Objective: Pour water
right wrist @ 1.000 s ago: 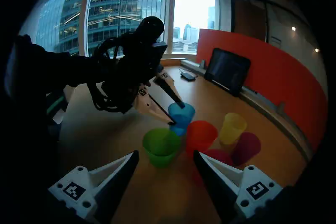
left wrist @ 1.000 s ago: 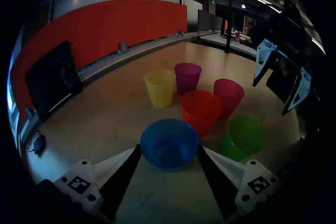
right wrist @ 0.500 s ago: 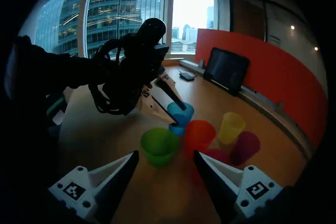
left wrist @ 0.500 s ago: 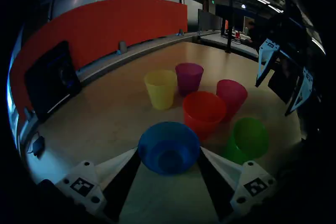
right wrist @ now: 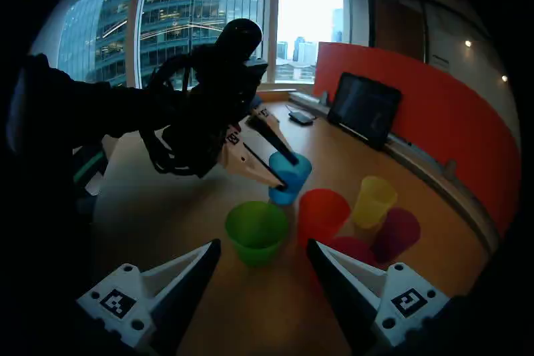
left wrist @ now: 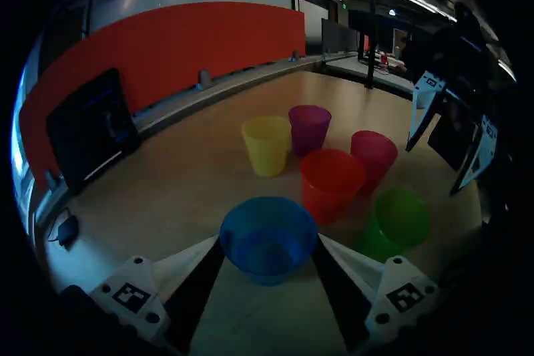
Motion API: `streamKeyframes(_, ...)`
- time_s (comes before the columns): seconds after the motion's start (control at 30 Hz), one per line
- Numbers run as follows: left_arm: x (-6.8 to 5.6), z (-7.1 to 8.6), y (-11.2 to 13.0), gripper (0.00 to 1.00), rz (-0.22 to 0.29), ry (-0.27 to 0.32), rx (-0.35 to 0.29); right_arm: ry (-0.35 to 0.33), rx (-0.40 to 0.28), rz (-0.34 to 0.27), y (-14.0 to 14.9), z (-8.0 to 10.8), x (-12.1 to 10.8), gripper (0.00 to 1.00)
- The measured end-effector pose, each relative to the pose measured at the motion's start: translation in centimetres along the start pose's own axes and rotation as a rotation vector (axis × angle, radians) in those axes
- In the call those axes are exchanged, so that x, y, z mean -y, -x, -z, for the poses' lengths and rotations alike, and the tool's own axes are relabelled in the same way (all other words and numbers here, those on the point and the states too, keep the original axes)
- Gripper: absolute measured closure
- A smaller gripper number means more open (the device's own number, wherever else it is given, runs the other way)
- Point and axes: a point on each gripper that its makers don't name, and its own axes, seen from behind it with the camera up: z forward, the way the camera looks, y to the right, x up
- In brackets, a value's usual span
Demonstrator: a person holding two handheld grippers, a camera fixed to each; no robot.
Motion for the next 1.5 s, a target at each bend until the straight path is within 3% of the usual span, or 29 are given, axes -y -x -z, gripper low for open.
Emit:
streamKeyframes(0.4,0.8,3.6,-3.1,0.13,0.033,-0.032,-0.104,-0.007,0.045,0.032,1.3,-2.9,0.0,0.0)
streamKeyframes(0.7,1.4,6.1,-4.2,0.13,0.03,-0.065,-0.15,-0.009,0.068,0.063,1.8,-4.7,-0.1,0.0)
streamKeyframes(1.07,1.2,8.7,-5.1,0.13,0.029,-0.086,-0.189,-0.03,0.066,0.075,1.2,-6.7,0.3,0.0)
streamKeyframes(1.5,1.1,10.6,-5.5,0.13,0.036,-0.108,-0.223,-0.014,0.043,0.049,0.6,-7.1,0.3,0.06)
